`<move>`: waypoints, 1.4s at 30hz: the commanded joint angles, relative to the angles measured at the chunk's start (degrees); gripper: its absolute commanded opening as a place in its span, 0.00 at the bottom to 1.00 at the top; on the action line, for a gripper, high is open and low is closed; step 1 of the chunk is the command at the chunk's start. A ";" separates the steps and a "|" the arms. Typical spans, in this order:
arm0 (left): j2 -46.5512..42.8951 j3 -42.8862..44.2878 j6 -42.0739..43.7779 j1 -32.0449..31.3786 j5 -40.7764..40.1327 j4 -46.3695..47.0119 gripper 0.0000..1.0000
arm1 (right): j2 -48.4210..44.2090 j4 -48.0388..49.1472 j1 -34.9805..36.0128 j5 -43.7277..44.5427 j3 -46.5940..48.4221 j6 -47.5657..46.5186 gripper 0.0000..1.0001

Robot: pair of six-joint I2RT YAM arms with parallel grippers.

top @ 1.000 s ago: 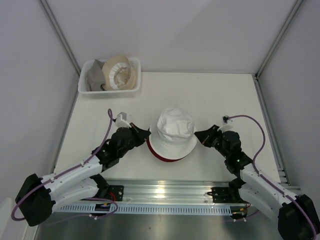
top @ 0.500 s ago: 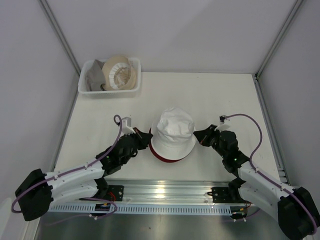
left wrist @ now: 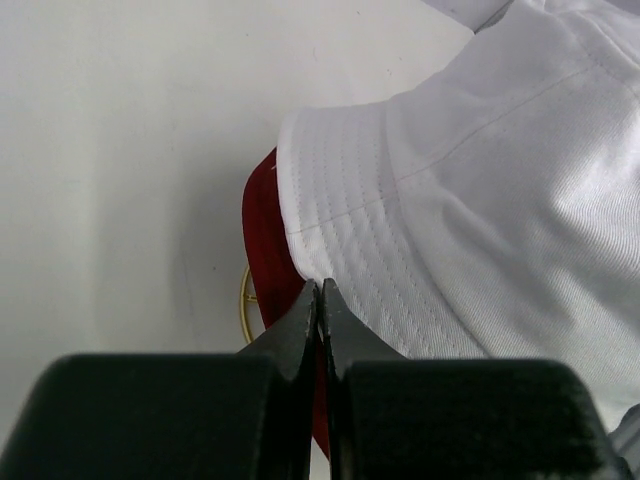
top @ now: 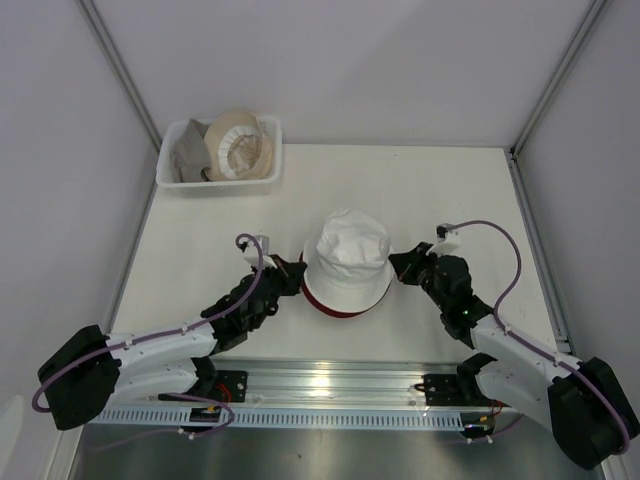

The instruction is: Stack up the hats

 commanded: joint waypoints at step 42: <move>10.85 49.38 14.46 39.92 21.15 -40.74 0.99 | -2.00 -28.33 -13.72 1.68 30.88 -11.98 0.99</move>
